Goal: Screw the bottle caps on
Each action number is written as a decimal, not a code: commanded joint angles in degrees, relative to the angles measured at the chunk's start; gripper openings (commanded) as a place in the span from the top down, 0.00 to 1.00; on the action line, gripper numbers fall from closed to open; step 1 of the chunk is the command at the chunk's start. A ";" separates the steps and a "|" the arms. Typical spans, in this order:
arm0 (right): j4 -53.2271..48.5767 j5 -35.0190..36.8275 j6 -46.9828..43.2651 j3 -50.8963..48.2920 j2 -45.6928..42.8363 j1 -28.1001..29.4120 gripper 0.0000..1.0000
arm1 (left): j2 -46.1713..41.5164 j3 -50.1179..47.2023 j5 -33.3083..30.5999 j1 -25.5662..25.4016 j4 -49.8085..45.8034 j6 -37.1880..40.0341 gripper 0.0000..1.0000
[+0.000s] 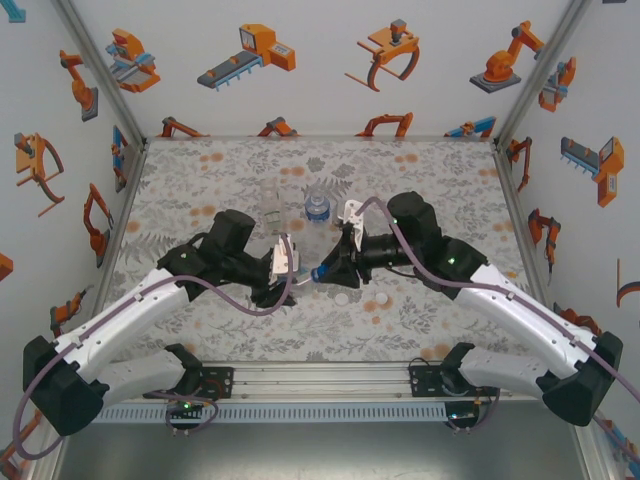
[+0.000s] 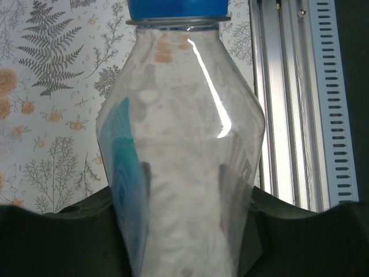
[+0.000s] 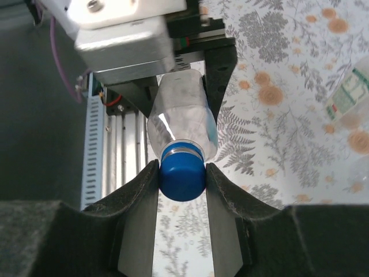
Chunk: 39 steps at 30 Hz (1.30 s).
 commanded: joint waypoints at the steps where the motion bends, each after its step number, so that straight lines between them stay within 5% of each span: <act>1: 1.89 6.20 15.05 -0.75 0.80 0.76 1.00 | -1.03 0.37 4.23 -0.92 6.69 -0.78 1.00; 11: -8.23 23.34 64.80 -0.91 2.19 0.76 1.00 | -1.41 -1.46 1.41 -0.93 11.55 -3.23 1.00; 16: 0.51 25.13 83.36 -8.46 0.23 0.93 1.00 | -1.74 -2.30 -0.06 -0.92 13.64 -4.22 1.00; 21: -1.41 25.06 81.99 -6.98 0.65 0.91 0.99 | -1.20 -2.42 -0.39 -0.94 14.22 -4.36 1.00; 25: -3.54 26.58 77.75 -4.72 0.14 0.76 0.82 | -1.29 -2.33 -0.76 -1.00 13.94 -3.82 1.00; 33: -11.65 26.07 52.70 6.31 1.05 0.06 0.46 | -0.98 -2.13 0.42 -0.92 12.70 -3.37 1.00; 39: -15.78 23.92 36.70 12.07 0.84 -1.01 0.38 | -1.64 -2.31 0.60 -0.92 12.21 -3.39 1.00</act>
